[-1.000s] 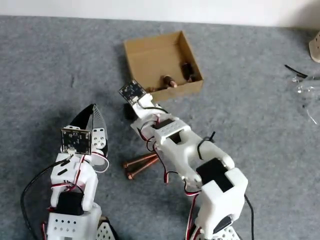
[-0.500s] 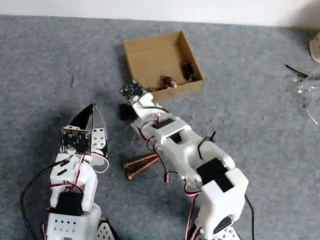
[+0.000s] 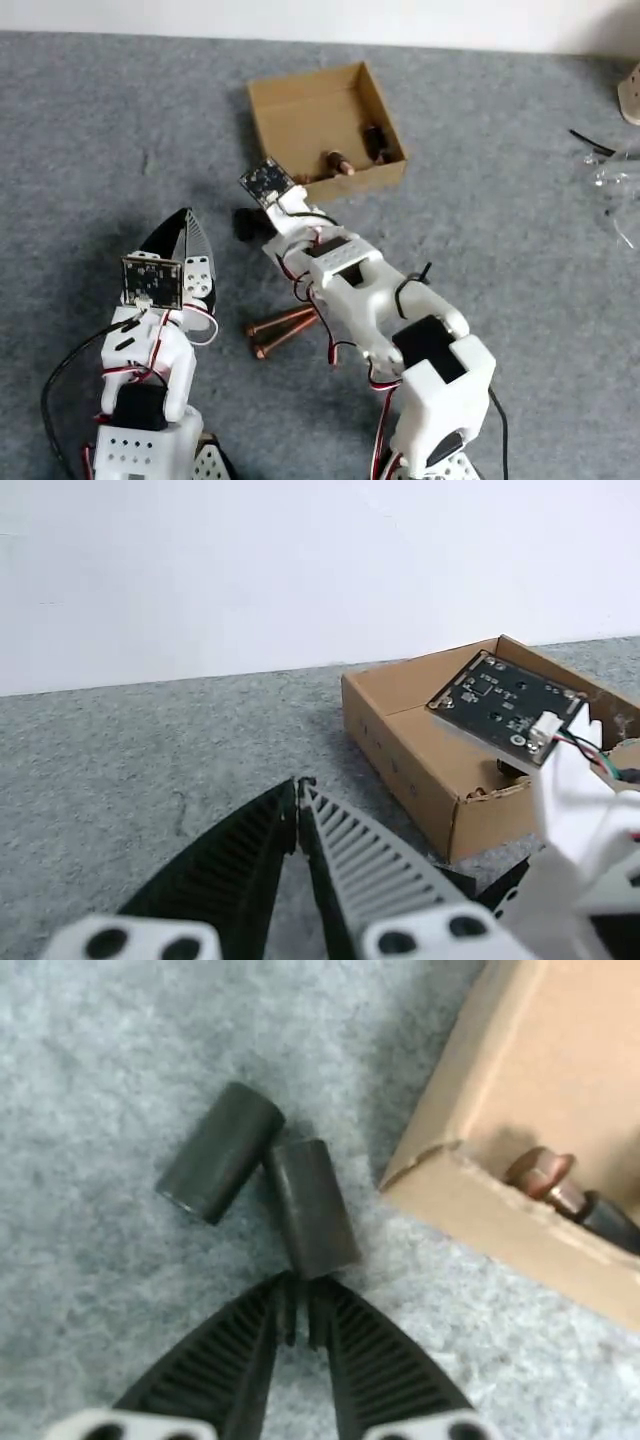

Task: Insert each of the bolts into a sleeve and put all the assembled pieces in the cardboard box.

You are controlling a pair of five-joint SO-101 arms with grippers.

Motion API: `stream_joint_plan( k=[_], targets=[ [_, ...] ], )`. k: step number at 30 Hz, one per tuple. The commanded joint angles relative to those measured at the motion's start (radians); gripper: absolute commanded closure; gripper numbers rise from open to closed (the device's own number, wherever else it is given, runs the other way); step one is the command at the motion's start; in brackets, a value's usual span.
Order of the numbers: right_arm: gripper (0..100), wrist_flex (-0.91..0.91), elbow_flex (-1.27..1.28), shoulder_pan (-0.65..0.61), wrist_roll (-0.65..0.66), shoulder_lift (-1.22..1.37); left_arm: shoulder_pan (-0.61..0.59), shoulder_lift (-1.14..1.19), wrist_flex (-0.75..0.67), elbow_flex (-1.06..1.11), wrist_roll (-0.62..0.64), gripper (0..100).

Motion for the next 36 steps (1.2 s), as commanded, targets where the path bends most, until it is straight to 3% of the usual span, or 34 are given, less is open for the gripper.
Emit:
stream_joint_plan(
  k=[1,5,20,30,36],
  targets=[
    [94.0,-0.021,-0.047,-0.007,0.009,-0.013,-0.015,-0.01,-0.02,0.019,0.008,97],
    [86.5,-0.021,-0.047,-0.022,0.006,-0.013,-0.015,-0.01,-0.02,0.019,0.008,97],
    [86.5,-0.021,-0.067,-0.002,0.005,-0.15,-0.016,-0.012,-0.02,0.019,0.006,97],
    [86.5,-0.019,-0.259,-0.007,0.009,0.081,-0.016,-0.012,-0.02,0.019,0.006,97],
    [86.5,0.116,-0.334,-0.031,0.011,0.147,-0.016,-0.012,-0.02,0.019,0.006,97]
  ],
)
